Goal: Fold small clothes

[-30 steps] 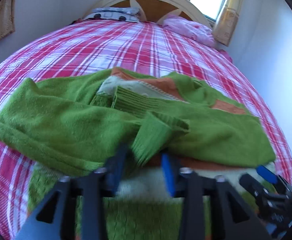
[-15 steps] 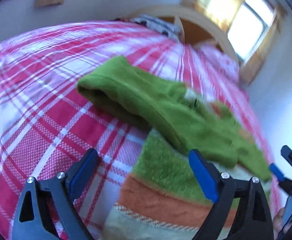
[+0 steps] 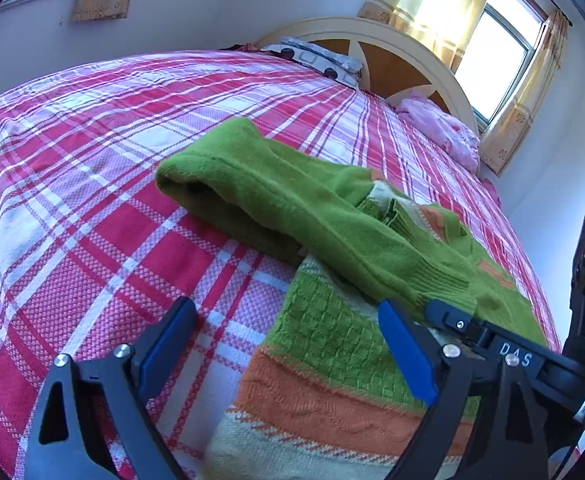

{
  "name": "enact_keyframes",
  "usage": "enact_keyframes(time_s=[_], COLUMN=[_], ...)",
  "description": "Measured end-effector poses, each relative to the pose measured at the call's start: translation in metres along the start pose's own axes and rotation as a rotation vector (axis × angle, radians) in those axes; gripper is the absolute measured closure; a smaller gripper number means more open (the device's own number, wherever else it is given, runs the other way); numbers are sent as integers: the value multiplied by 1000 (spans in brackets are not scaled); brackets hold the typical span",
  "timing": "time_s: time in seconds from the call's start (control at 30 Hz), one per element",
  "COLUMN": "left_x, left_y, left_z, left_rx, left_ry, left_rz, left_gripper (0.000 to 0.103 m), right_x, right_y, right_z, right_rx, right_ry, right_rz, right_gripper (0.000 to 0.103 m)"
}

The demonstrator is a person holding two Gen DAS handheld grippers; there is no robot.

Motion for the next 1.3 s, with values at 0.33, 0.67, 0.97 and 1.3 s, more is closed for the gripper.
enact_keyframes(time_s=[0.33,0.67,0.97,1.3], left_x=[1,2,2,2], left_y=[-1,-1,-1,-2], left_z=[-3,-5,-5,-6], left_rx=[4,20,19,9], left_ry=[6,10,9,7], left_rz=[-6,-18,-17,-17], left_gripper=[7,7,7,5], right_x=[63,66,43,26], right_y=[-17,-101,-56,-25], right_z=[73,110,34,-6], right_rx=[-165,55,327,78], right_ry=[-231,-221,-100,-15], right_rz=[203,-109,-318,-75], right_gripper=[95,95,23,58])
Point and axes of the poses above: each gripper's, at about its wrist camera, not at the fingertips, and z roughly against the way its jaws point, y to its left, x to its top, the point moved 9 cm from there along -z, roughly the way its jaws point, and after that the axes turned 4 degrees about -x, right-handed, at the moved point
